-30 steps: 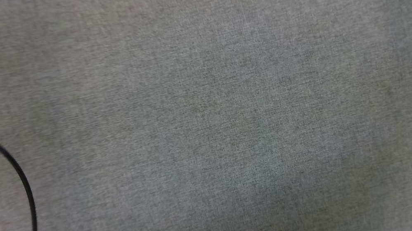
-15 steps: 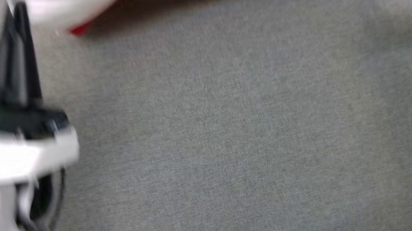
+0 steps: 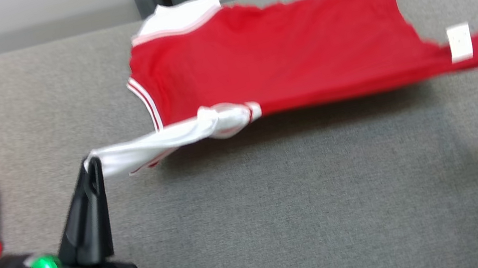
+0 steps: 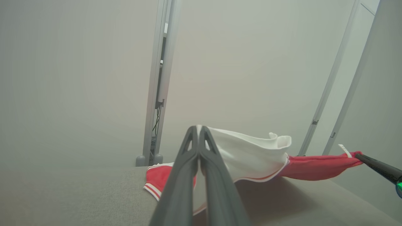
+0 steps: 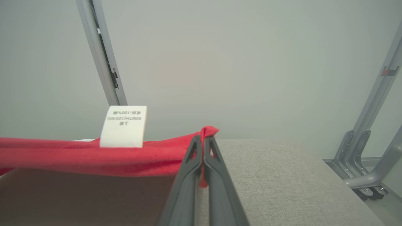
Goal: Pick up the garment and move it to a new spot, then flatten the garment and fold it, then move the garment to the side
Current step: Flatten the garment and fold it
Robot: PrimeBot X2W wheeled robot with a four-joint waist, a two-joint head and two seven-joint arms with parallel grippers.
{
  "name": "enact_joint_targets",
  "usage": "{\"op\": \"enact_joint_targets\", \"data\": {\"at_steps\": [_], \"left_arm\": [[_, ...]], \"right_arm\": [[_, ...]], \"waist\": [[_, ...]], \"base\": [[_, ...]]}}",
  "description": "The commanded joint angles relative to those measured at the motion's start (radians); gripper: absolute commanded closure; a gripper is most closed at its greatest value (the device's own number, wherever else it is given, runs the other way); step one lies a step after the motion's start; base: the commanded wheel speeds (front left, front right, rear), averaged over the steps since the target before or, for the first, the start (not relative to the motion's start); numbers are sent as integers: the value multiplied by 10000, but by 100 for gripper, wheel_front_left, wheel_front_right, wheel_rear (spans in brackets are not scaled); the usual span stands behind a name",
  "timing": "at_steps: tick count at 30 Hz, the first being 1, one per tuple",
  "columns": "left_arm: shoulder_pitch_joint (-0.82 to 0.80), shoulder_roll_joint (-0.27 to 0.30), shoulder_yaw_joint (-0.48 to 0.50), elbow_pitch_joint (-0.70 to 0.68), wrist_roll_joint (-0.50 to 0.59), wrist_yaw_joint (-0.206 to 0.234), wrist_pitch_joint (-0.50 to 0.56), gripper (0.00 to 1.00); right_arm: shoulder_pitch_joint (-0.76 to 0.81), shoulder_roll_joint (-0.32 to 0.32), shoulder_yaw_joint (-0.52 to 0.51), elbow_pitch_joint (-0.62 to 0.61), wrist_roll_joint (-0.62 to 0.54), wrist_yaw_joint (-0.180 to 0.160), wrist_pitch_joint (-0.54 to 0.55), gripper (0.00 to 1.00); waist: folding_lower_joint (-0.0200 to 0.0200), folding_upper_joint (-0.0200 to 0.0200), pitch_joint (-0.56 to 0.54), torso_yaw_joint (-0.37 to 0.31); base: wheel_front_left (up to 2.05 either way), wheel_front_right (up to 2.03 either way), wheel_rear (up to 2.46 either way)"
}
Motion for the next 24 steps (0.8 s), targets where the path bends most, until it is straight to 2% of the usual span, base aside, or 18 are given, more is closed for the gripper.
{"op": "enact_joint_targets", "data": {"at_steps": [1, 9, 13, 18, 19, 24], "left_arm": [[373, -92, 48, -156, 69, 52, -33, 100], [1870, -278, -263, -1113, 289, -8, 47, 100], [2021, -261, -448, -1033, 275, 8, 268, 100], [1236, -308, -597, -157, 471, 51, 548, 100], [859, -319, -596, 298, 627, 42, 471, 100], [-138, -411, -626, 1480, 813, -145, 285, 100]], "right_arm": [[487, 39, -204, -271, -119, -3, -16, 100], [2896, 387, -1327, -2003, -492, -3, -16, 100], [3356, 567, -1367, -2234, -718, -3, -18, 100], [2896, 637, -886, -1205, -962, -3, -18, 100], [2413, 585, -670, -564, -1075, -3, -19, 100], [1282, 821, -403, 650, -1111, -3, -17, 100]], "waist": [[-1, 0, -340, 178], [-1, 0, -668, 383], [-1, 0, -648, 248], [-1, 0, -414, -37], [-1, 0, -371, -135], [-1, 0, -259, -281]], "base": [[0, 0, 0], [0, 0, 0], [0, 0, 0], [0, 0, 0], [0, 0, 0], [0, 0, 0]]}}
